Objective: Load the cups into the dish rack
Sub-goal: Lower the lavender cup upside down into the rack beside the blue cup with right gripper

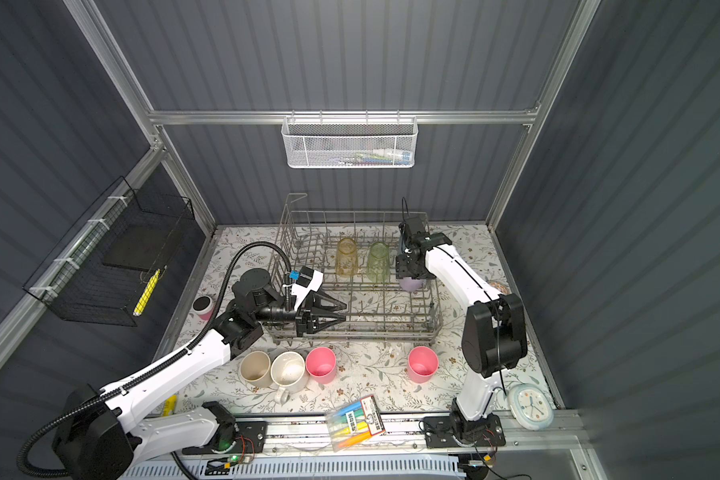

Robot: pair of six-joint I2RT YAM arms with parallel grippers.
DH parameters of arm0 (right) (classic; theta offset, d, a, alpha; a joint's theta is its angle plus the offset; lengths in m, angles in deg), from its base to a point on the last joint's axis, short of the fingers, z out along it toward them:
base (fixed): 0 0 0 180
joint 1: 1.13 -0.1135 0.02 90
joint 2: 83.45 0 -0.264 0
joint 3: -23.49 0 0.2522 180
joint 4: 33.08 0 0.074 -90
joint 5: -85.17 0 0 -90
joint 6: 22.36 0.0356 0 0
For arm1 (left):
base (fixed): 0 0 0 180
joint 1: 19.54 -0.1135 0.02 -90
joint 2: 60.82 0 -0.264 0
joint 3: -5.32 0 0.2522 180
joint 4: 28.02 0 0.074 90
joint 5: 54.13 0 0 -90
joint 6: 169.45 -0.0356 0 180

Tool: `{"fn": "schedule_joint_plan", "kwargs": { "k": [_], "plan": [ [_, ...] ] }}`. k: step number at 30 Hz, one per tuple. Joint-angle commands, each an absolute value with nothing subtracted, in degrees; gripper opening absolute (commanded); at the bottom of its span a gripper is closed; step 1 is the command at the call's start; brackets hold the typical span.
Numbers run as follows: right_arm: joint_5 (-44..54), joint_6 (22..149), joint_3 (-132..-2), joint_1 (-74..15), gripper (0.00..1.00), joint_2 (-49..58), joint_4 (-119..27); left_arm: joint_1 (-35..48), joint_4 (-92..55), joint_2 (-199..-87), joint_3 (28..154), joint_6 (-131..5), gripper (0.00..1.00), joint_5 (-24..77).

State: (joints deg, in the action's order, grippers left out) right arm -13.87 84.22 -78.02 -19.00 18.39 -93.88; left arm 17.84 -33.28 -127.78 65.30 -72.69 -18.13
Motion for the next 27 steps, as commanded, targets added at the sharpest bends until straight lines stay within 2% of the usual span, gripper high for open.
{"fn": "schedule_joint_plan", "kwargs": {
  "k": [1, 27],
  "plan": [
    [-14.31, 85.13, -77.25, -18.81, 0.73, 19.31, -93.12, 17.44, -32.80, -126.31, 64.64, -73.91, 0.38, -18.69],
    [-13.60, 85.65, -75.79, -18.84, 0.85, 19.61, -91.50, 17.51, -32.80, -126.62, 64.80, -74.09, 0.38, -18.81]
  ]
}}
